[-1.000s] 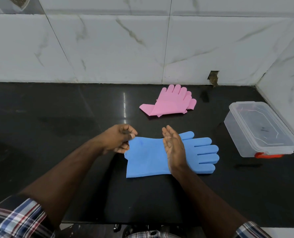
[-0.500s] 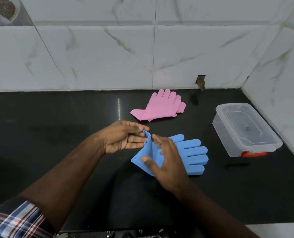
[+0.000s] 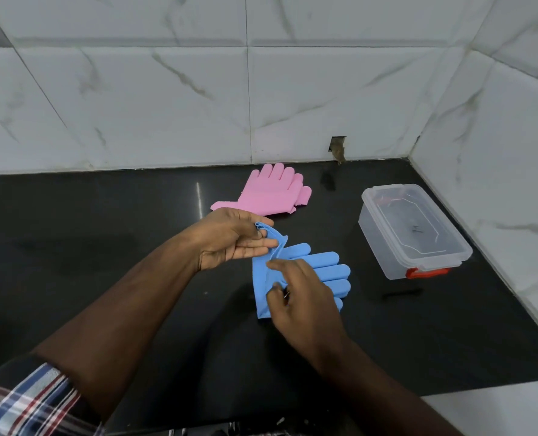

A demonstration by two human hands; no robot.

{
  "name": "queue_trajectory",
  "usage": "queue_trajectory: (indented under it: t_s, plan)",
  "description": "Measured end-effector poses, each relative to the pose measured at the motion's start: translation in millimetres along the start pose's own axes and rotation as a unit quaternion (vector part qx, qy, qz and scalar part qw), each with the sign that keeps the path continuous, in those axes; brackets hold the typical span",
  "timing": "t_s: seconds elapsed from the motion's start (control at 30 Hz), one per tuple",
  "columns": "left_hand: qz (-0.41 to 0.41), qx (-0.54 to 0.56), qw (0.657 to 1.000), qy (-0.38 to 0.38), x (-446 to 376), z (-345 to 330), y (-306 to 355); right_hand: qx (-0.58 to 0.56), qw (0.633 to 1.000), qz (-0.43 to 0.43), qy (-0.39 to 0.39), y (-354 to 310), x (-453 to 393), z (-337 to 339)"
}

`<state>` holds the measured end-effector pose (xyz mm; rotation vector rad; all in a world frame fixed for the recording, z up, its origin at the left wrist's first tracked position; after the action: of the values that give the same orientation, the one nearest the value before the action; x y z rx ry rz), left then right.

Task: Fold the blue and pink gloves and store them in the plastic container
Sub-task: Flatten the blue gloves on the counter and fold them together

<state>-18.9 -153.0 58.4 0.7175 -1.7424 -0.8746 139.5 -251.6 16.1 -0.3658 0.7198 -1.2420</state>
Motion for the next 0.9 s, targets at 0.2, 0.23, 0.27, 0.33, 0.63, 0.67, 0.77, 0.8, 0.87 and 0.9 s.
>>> queue_trajectory:
  t_s: [0.2,0.23,0.27,0.33,0.63,0.67,0.77,0.8,0.87,0.9]
  plan:
    - [-0.138,-0.406,0.901,0.062,-29.0,-19.7,12.1,-0.164,0.975,-0.147,0.029,44.7,10.3,22.6]
    - [-0.165,-0.464,0.868,0.068,-36.0,-24.0,12.1,-0.181,0.969,-0.169,0.022,51.7,12.6,24.7]
    - [-0.188,-0.504,0.841,0.064,-42.0,-29.1,10.9,-0.196,0.962,-0.187,0.018,58.2,14.8,25.8]
    - [-0.235,-0.547,0.802,0.045,-55.5,-39.4,6.9,-0.225,0.95,-0.217,0.019,69.1,18.3,26.9]
    - [-0.275,-0.602,0.748,0.051,-90.9,-73.3,-19.3,-0.36,0.892,-0.272,0.019,107.0,25.1,27.9]
    - [-0.274,-0.606,0.744,0.062,-93.3,-75.0,-21.6,-0.374,0.882,-0.285,0.019,110.9,25.7,27.4]
    - [-0.237,-0.583,0.776,0.031,-96.6,-82.1,-32.9,-0.417,0.849,-0.323,0.025,116.7,27.3,27.8]
    - [-0.233,-0.577,0.782,0.034,-99.0,-83.4,-35.1,-0.428,0.84,-0.332,0.027,116.8,27.4,28.9]
    - [-0.22,-0.572,0.789,0.047,-102.8,-83.1,-39.0,-0.442,0.828,-0.343,0.029,115.4,27.5,31.1]
    - [-0.214,-0.57,0.792,0.051,-103.3,-82.3,-40.7,-0.445,0.826,-0.345,0.03,114.7,27.8,31.8]
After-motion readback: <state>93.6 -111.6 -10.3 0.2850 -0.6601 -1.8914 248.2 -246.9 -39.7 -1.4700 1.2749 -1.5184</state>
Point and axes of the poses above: each hand's wrist, its own x-axis away from the middle knuckle, its own z-axis out of the back of the hand, y = z × x, the point moved 2 cm from there along -x, towards the middle knuckle, and after that the axes turned 1 degree about x, right-handed, at the moved point
